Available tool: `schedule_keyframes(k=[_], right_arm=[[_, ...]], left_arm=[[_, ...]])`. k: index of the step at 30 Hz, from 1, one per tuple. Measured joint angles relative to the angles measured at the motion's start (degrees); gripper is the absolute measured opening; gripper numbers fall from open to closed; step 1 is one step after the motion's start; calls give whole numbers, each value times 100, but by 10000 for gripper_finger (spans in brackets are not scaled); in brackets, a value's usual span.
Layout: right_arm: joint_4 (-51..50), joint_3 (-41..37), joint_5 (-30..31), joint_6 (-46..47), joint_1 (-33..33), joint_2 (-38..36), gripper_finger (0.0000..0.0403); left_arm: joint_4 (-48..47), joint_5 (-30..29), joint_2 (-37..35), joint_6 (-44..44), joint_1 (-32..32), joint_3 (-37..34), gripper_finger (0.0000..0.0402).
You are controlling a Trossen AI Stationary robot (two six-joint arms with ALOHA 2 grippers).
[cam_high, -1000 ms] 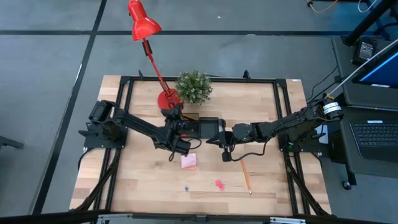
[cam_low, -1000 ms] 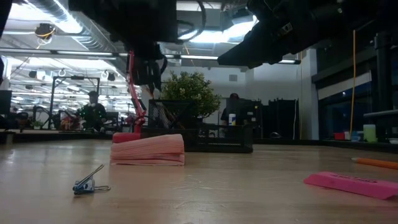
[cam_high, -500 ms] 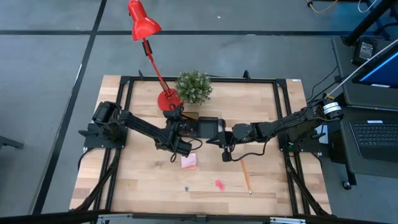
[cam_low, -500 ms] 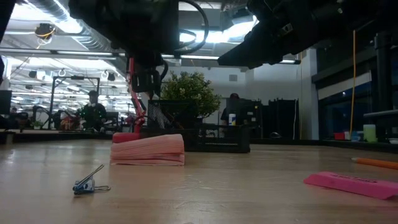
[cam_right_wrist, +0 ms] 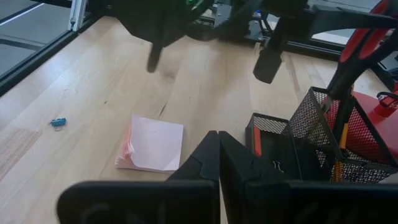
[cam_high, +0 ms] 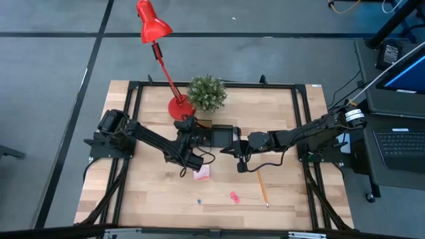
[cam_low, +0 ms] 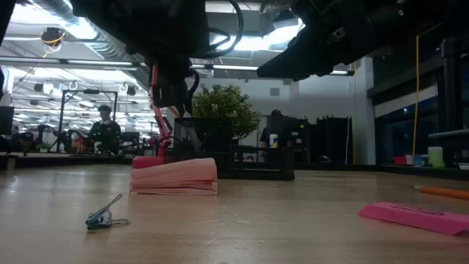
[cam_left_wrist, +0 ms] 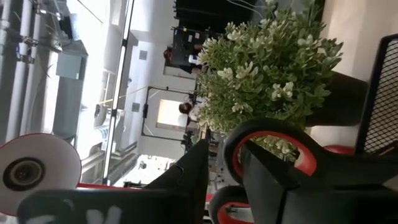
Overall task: Pick and place office supplies into organizer
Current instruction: Put the black scissors into the black desk organizer
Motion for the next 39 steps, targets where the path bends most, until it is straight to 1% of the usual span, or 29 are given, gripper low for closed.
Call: schedule_keyframes(k=[12, 20, 24, 28, 32, 34, 37, 39], right_arm=[[2, 0, 0, 1, 0, 0, 3], [2, 0, -1, 2, 0, 0, 3], [2, 0, 0, 2, 0, 0, 3], [4, 0, 0, 2, 0, 0, 3], [57, 0, -1, 48, 0, 0, 3], [90, 0, 0, 143, 0, 0, 3], [93, 0, -2, 152, 0, 0, 3], [93, 0, -2, 150, 0, 0, 3]], left_arm=[[-2, -9, 0, 10, -54, 0, 124], [-25, -2, -121, 417, -358, 0, 144], [-24, 70, -430, 393, -506, 0, 145], [-24, 471, -697, 265, -534, 7, 140], [-18, 289, -710, 226, -429, 7, 132], [2, 287, -675, 251, -308, 5, 129], [10, 383, -651, 258, -164, -20, 126], [18, 558, -652, 259, -126, -20, 126]])
